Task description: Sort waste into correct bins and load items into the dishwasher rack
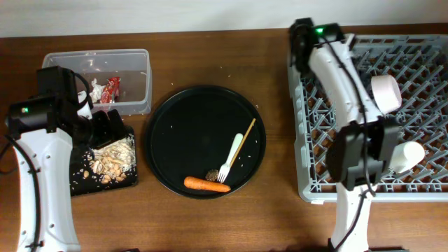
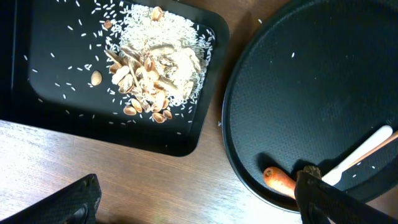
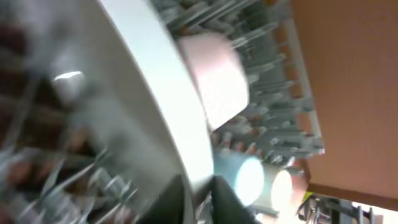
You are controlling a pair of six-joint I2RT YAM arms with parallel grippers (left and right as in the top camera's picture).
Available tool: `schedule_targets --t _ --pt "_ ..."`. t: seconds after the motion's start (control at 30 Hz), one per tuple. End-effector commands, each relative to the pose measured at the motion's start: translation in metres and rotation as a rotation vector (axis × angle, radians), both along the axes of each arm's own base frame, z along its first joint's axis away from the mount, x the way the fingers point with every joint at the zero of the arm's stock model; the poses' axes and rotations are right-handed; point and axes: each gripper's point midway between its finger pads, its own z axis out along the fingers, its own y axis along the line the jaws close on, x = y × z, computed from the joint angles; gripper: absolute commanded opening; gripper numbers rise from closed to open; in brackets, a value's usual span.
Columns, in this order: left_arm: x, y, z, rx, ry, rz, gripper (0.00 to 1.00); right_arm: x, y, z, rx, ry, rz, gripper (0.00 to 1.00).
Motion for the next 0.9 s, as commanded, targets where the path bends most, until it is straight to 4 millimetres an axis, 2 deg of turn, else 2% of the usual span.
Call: schedule_targets --t 0.0,0.07,0.13,0.17,0.2,0.27,0.3,0.33,0.43,0.47,0.5,0.53,0.6,0.67,0.73,0.8,0.83,0.87 --pt "0.0 0.002 0.0 0.004 -0.002 0.006 0.99 -0.016 0.062 -0.016 0.128 0.092 0.092 0.99" --pt "0.0 0.002 0.0 0.004 -0.002 0.006 0.99 -0.029 0.062 0.01 0.179 0.058 0.085 0.99" --pt "0.0 0.002 0.0 0.004 -0.002 0.006 0.99 -0.047 0.059 0.059 0.293 -0.067 0.076 0.99" --pt "0.0 0.002 0.0 0.004 -0.002 0.006 0.99 -0.064 0.065 0.09 0.416 -0.139 0.104 0.99" --pt "0.0 0.002 0.0 0.004 -0.002 0.006 0.99 -0.074 0.078 0.102 0.506 -0.124 0.19 0.99" --pt "0.0 0.002 0.0 0.003 -0.002 0.005 0.99 -0.095 0.127 0.102 0.79 -0.039 0.313 0.99" --pt "0.0 0.002 0.0 0.003 -0.002 0.006 0.99 -0.105 0.162 0.093 0.955 0.038 0.338 0.99" --pt "0.0 0.002 0.0 0.003 -0.002 0.005 0.99 -0.11 0.182 0.082 1.003 0.09 0.357 0.99" --pt "0.0 0.001 0.0 -0.004 -0.003 0.004 0.99 -0.127 0.23 0.025 1.016 0.194 0.319 0.99" --pt "0.0 0.001 0.0 -0.004 -0.003 0.004 0.99 -0.136 0.255 -0.012 1.02 0.217 0.309 0.99" --pt "0.0 0.001 0.0 -0.004 -0.003 0.004 0.99 -0.14 0.273 -0.037 1.024 0.219 0.348 0.99" --pt "0.0 0.001 0.0 -0.004 -0.003 0.004 0.99 -0.145 0.296 -0.073 1.033 0.21 0.427 1.0" --pt "0.0 0.001 0.0 -0.004 -0.003 0.003 0.99 -0.169 0.314 -0.128 1.029 0.244 0.404 0.95" --pt "0.0 0.001 0.0 -0.004 -0.003 0.004 0.99 -0.172 0.317 -0.161 0.997 0.298 0.386 0.9" --pt "0.0 0.001 0.0 -0.004 -0.003 0.004 0.99 -0.177 0.312 -0.181 0.97 0.335 0.332 0.72" --pt "0.0 0.001 0.0 -0.004 -0.003 0.004 0.99 -0.177 0.312 -0.183 0.968 0.338 0.33 0.32" --pt "0.0 0.001 0.0 -0.004 -0.003 0.004 0.99 -0.178 0.311 -0.183 0.967 0.342 0.328 0.16" --pt "0.0 0.001 0.0 -0.004 -0.003 0.004 0.99 -0.179 0.311 -0.183 0.969 0.346 0.326 0.11"
